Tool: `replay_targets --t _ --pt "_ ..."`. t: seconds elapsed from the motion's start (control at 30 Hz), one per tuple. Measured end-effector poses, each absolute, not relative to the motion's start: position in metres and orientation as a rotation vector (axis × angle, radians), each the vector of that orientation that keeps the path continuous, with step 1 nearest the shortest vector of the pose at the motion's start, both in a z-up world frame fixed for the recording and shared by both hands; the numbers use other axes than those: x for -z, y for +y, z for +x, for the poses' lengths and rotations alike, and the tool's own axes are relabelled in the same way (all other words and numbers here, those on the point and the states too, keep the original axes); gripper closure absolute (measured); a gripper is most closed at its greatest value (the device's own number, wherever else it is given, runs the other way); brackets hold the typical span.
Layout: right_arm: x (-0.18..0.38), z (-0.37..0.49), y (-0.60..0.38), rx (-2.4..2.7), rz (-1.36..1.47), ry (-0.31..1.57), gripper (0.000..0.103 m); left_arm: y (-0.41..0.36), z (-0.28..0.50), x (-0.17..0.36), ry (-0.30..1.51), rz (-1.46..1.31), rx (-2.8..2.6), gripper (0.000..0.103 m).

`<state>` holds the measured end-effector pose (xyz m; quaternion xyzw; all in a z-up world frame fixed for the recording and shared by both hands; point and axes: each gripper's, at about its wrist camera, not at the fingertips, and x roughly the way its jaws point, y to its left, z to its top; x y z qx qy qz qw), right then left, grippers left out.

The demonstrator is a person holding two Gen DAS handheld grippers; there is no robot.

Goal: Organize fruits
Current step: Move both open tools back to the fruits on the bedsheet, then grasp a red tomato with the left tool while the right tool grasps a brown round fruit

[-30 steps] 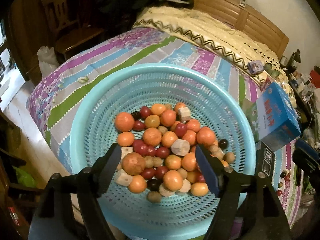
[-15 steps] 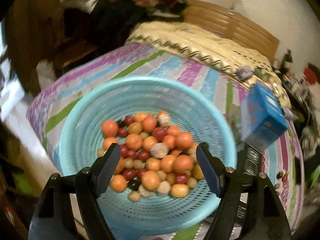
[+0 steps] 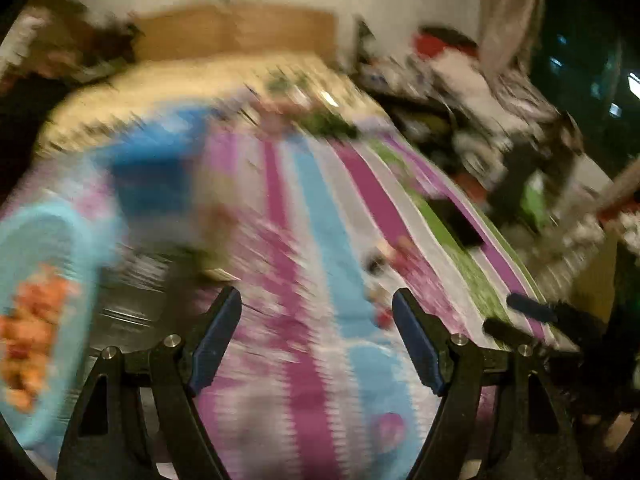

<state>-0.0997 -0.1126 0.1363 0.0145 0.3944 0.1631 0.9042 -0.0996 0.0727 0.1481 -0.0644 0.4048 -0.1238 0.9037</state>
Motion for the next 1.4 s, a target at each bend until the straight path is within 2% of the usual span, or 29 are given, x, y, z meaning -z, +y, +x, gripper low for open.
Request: replay_targets --t 0.1,0.2,0.27,0.3,0.53,0.63,0.77,0.93,1.2,1.4 --pt "-0.128 -0.105 -0.132 -0.318 0.04 0.837 0.044 0.042 -0.074 -0.101 0.946 -0.162 0.307 0.025" --pt "-0.124 -0.104 -0.144 -0.309 0.047 0.849 0.044 0.014 -0.06 -0.071 0.995 -0.153 0.326 0.031" --pt "-0.12 -0.103 -0.151 -0.306 0.061 0.857 0.045 0.001 -0.056 -0.053 1.027 -0.158 0.33 0.044" --pt "-0.116 -0.108 -0.157 -0.306 0.064 0.858 0.045 -0.005 -0.052 -0.046 1.043 -0.165 0.333 0.048" --pt "-0.104 -0.1 -0.162 -0.322 0.085 0.882 0.047 -0.019 -0.045 -0.029 1.043 -0.183 0.307 0.051" --pt "-0.101 -0.096 -0.16 -0.338 0.091 0.893 0.055 -0.024 -0.041 -0.025 1.047 -0.165 0.301 0.061" --pt "-0.094 -0.091 -0.155 -0.36 0.105 0.909 0.061 -0.026 -0.041 -0.023 1.041 -0.147 0.296 0.076" --pt "-0.086 -0.08 -0.143 -0.396 0.11 0.924 0.065 -0.011 -0.05 -0.03 1.023 -0.172 0.274 0.076" --pt "-0.062 -0.045 -0.103 -0.48 0.069 0.953 0.065 0.044 -0.066 -0.04 0.998 -0.234 0.166 0.076" --pt "-0.05 -0.023 -0.081 -0.496 0.033 0.956 0.065 0.057 -0.065 -0.033 1.007 -0.258 0.144 0.076"
